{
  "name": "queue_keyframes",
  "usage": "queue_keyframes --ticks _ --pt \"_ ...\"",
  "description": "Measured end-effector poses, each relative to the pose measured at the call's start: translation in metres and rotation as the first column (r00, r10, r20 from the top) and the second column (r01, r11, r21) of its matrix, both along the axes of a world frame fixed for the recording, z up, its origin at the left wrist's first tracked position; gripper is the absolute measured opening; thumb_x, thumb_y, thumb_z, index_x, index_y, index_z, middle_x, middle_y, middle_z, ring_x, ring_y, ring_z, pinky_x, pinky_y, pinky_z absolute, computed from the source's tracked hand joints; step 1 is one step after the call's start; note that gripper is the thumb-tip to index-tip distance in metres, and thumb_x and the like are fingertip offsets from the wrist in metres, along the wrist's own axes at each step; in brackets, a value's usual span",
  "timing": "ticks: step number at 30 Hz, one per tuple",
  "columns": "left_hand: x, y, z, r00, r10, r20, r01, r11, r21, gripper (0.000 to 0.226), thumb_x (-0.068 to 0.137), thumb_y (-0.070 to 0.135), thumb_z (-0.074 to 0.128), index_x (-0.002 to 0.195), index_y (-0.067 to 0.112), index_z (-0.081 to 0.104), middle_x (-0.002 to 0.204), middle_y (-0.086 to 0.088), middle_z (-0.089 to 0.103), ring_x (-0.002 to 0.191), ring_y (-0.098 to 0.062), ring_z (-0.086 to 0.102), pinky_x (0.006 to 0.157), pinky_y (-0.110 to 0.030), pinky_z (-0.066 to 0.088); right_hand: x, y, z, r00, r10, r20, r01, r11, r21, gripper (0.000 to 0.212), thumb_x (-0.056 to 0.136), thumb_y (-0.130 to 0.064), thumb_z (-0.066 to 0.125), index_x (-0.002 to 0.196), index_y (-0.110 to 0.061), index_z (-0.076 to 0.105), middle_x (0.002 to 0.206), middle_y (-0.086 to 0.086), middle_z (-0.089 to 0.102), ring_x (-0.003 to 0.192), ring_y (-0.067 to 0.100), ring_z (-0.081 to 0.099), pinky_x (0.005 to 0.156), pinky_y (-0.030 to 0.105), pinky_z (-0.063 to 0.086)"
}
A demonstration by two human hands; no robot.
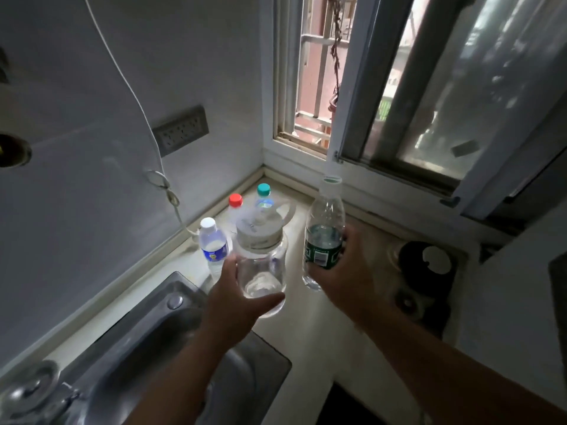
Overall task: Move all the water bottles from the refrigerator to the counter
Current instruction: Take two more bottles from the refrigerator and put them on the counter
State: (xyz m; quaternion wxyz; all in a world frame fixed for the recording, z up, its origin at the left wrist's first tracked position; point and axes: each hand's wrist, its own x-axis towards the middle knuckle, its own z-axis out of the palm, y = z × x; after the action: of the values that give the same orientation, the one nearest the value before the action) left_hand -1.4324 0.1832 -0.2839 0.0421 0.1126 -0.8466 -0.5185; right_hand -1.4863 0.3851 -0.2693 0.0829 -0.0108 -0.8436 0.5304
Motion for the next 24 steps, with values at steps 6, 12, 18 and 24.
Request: queue_keyframes --ticks 6,12,18,24 --pt "-0.042 0.022 -0.042 1.000 -0.023 -0.009 0.022 0.996 -0.088 0.095 0.051 0.048 0.092 0.130 0.035 0.040 0.116 0.014 0.062 0.104 -0.015 0.061 0.086 -0.033 0.050 -0.049 0.004 -0.051 0.997 -0.005 0.074 -0.001 0.997 0.074 0.080 0.061 -0.031 0.082 0.121 -0.038 0.030 0.111 -0.005 0.060 0.088 0.015 0.066 0.073 0.043 0.056" --pt "-0.064 0.039 -0.085 1.000 -0.007 0.009 0.006 0.998 0.057 0.110 0.050 0.041 0.094 0.142 0.025 0.036 0.122 0.018 0.060 0.110 -0.006 0.061 0.091 -0.027 0.050 -0.090 0.005 -0.095 0.991 -0.011 0.135 -0.003 0.995 0.103 0.081 0.063 -0.033 0.081 0.124 -0.037 0.028 0.110 -0.004 0.062 0.089 0.017 0.065 0.073 0.037 0.055" --pt "-0.075 0.037 -0.119 0.996 0.073 0.059 -0.079 0.991 0.110 0.107 0.049 0.048 0.091 0.139 0.018 0.040 0.122 0.011 0.064 0.111 -0.007 0.063 0.093 -0.034 0.053 -0.125 -0.008 -0.123 0.989 0.020 0.146 -0.038 0.992 0.123 0.079 0.066 -0.034 0.079 0.122 -0.033 0.025 0.112 -0.005 0.060 0.091 0.019 0.064 0.074 0.033 0.050" --pt "-0.075 0.029 -0.138 0.988 0.103 0.115 -0.115 0.988 0.104 0.106 0.047 0.051 0.088 0.135 0.015 0.043 0.120 0.007 0.064 0.108 0.001 0.061 0.088 -0.014 0.049 -0.157 -0.030 -0.146 0.988 0.114 0.103 -0.124 0.988 0.097 0.076 0.067 -0.029 0.081 0.118 -0.028 0.026 0.110 -0.002 0.058 0.087 0.016 0.061 0.072 0.027 0.045"
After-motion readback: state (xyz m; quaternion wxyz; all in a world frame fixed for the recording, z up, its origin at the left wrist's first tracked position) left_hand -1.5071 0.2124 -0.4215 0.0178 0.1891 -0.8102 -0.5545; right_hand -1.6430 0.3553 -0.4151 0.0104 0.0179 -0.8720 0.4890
